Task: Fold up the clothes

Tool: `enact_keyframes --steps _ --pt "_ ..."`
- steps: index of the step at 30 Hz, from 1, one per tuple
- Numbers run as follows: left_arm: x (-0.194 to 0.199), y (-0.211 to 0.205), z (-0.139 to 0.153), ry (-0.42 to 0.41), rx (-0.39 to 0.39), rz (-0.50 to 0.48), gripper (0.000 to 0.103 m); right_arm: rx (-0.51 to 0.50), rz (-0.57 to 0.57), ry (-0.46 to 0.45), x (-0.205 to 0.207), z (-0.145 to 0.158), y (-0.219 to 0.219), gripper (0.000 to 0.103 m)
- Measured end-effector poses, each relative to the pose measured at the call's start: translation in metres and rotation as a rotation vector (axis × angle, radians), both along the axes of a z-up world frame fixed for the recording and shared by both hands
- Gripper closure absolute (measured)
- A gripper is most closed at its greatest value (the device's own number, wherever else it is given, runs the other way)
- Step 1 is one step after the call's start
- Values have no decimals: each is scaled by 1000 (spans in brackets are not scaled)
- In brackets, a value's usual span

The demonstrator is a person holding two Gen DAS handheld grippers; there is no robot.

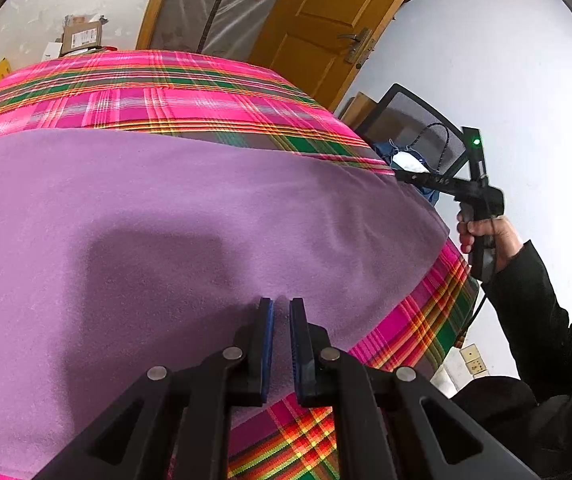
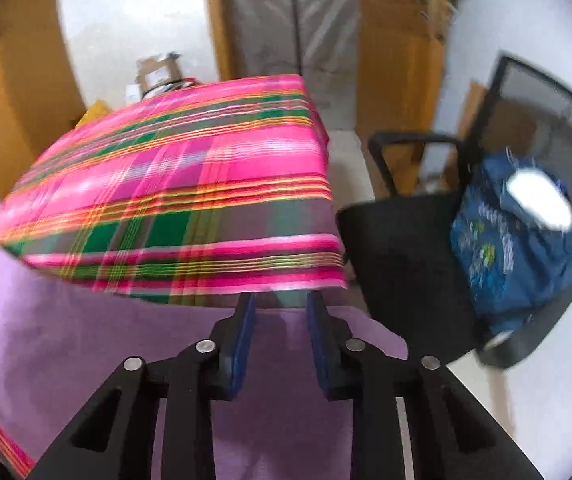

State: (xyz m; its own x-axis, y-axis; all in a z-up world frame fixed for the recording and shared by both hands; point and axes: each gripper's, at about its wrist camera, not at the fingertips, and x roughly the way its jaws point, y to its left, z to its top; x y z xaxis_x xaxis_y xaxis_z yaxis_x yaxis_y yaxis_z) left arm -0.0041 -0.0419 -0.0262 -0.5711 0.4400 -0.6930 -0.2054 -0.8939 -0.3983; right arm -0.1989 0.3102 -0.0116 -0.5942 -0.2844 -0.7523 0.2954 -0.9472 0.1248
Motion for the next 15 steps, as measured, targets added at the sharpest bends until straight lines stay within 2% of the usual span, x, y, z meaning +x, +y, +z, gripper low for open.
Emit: enact_keyframes --steps 3,7,12,15 --pt "0 1 1 3 -1 -3 96 -20 -12 35 17 13 13 78" --pt "-5 5 0 1 -2 -15 96 -41 59 72 55 23 13 78" --pt "-7 10 0 0 -5 -31 96 26 142 76 92 9 4 78" --pt "-6 10 0 -2 -8 -31 96 14 89 57 95 2 22 79"
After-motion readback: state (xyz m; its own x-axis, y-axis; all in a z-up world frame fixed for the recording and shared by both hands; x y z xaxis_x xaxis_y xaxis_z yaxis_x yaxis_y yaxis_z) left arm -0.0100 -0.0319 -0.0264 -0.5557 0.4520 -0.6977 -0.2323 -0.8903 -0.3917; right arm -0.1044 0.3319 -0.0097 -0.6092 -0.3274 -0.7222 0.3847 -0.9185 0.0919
